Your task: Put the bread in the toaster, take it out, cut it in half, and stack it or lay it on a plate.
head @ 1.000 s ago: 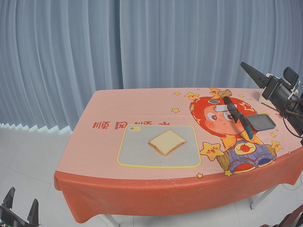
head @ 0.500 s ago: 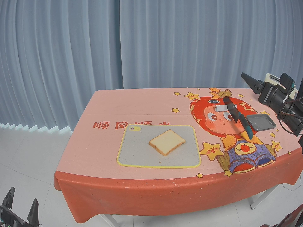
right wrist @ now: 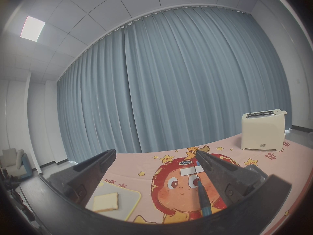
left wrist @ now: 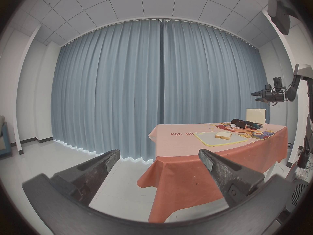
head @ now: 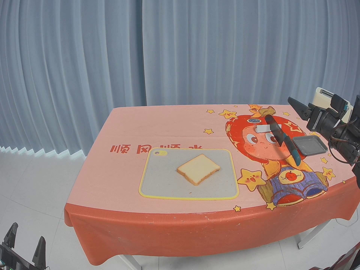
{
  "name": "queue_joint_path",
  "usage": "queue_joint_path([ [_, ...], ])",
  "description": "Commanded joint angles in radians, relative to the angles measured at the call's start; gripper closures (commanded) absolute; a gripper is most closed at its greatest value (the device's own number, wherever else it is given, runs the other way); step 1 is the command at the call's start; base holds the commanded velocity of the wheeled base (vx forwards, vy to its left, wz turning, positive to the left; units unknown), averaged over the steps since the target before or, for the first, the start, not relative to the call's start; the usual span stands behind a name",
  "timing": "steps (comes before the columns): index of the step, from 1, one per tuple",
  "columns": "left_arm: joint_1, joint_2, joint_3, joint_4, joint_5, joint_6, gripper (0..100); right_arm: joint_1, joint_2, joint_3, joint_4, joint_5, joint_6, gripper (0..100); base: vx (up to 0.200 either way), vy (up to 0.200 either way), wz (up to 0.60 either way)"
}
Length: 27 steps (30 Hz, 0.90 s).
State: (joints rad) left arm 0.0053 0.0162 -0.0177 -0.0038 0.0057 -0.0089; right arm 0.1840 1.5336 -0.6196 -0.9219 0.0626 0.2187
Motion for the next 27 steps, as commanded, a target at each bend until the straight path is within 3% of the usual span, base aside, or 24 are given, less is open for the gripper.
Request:
queue_joint_path([
  [1,0.001,-0.016,0.018,-0.001,0.0,0.0,0,-0.009,0.022,0.014,-0.003,0.0,-0.016,0,0.0,0.0,0.0],
  [9,0.001,-0.016,0.018,-0.001,0.0,0.0,0,-0.078,0.036,0.004,-0.012,-0.004,-0.024,0,0.0,0.0,0.0],
  [27,0.001,-0.016,0.018,-0.001,0.0,0.0,0,-0.126,0.145,0.05,-0.015,0.0,-0.085,0,0.0,0.0,0.0],
])
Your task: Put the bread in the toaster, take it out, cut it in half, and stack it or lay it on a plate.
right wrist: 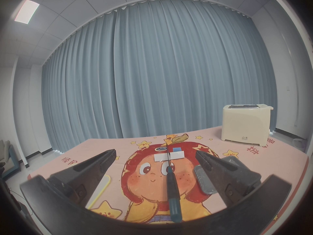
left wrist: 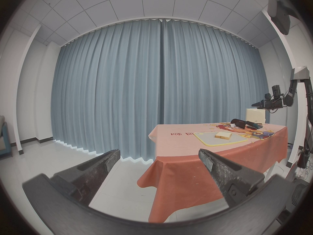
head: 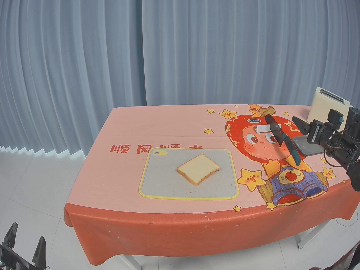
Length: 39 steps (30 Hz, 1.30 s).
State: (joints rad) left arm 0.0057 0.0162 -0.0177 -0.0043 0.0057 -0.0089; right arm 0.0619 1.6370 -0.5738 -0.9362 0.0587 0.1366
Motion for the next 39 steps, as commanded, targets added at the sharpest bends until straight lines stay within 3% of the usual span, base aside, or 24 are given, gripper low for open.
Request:
queue_joint_path([
  [1,0.0,-0.016,0.018,0.0,0.0,0.0,0,-0.002,0.046,0.008,-0.001,0.004,-0.003,0,0.0,0.0,0.0],
  [34,0.0,-0.016,0.018,0.0,0.0,0.0,0,0.007,0.047,-0.003,-0.006,0.001,-0.003,0,0.0,0.0,0.0],
  [39,0.0,-0.016,0.018,0.001,0.002,0.0,0,0.016,0.05,0.0,-0.052,-0.007,0.001,0,0.0,0.0,0.0],
])
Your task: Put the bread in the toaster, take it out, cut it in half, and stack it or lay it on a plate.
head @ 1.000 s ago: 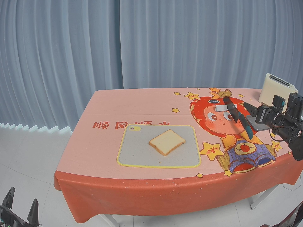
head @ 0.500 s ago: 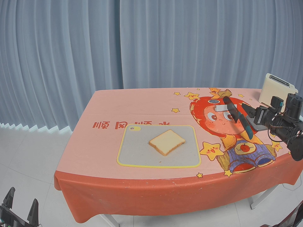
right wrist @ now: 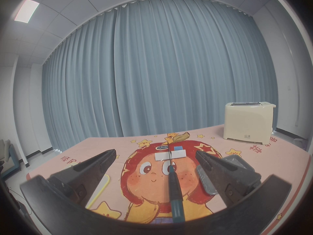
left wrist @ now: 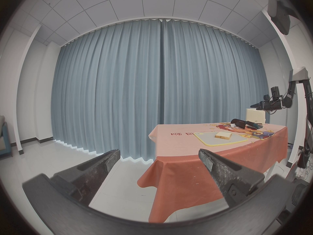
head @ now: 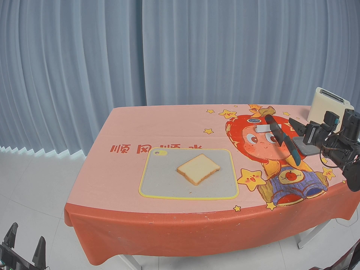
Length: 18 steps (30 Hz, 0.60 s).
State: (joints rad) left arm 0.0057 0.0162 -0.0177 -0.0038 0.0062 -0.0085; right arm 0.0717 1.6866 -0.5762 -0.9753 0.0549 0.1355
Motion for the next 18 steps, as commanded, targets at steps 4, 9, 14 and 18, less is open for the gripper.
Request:
queue_joint_path([
  [4,0.0,-0.016,0.018,0.001,0.001,-0.001,0,0.008,0.005,0.009,-0.022,-0.004,0.003,0,0.0,0.0,0.0],
  [9,0.0,-0.016,0.018,0.001,0.003,-0.002,0,0.008,0.004,0.002,-0.022,-0.006,0.004,0,0.0,-0.16,0.0],
  [14,0.0,-0.016,0.018,0.001,0.003,-0.001,0,0.019,0.002,0.009,-0.02,-0.009,0.004,0,0.0,-0.2,0.0],
  [18,0.0,-0.016,0.018,-0.001,0.001,-0.001,0,0.025,0.002,0.012,-0.019,-0.009,0.004,0,0.0,-0.15,0.0],
])
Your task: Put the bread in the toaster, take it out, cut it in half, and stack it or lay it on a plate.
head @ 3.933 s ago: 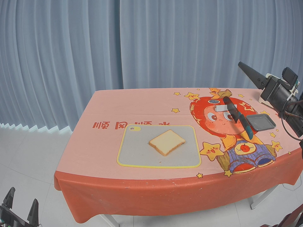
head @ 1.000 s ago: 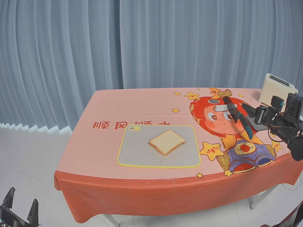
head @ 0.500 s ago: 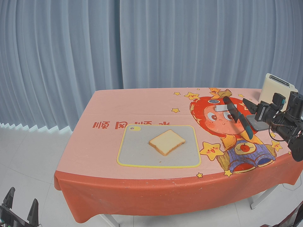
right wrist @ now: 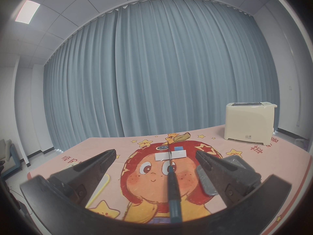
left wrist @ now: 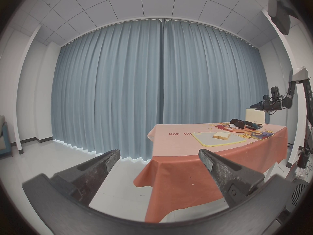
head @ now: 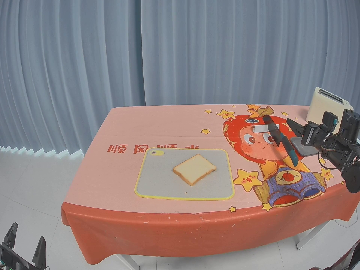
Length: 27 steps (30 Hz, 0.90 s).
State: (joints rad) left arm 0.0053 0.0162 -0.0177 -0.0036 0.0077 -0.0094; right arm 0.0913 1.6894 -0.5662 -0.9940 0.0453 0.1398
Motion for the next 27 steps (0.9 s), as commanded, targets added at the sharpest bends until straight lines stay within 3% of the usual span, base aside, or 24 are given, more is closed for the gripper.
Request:
queue_joint_path([
  [1,0.001,-0.016,0.018,-0.001,0.0,0.0,0,0.005,0.001,0.003,-0.002,-0.001,-0.002,0,0.0,0.0,0.0],
  [11,0.001,-0.016,0.018,-0.001,0.0,0.0,0,0.01,-0.005,0.015,-0.003,-0.005,-0.009,0,0.0,0.0,0.0],
  [21,0.001,-0.016,0.018,-0.001,0.0,0.0,0,0.019,-0.011,0.034,-0.006,-0.051,-0.003,0,0.0,0.0,0.0],
  [27,0.001,-0.016,0.018,-0.001,0.0,0.0,0,0.016,-0.023,0.045,-0.005,-0.055,-0.016,0,0.0,0.0,0.0],
])
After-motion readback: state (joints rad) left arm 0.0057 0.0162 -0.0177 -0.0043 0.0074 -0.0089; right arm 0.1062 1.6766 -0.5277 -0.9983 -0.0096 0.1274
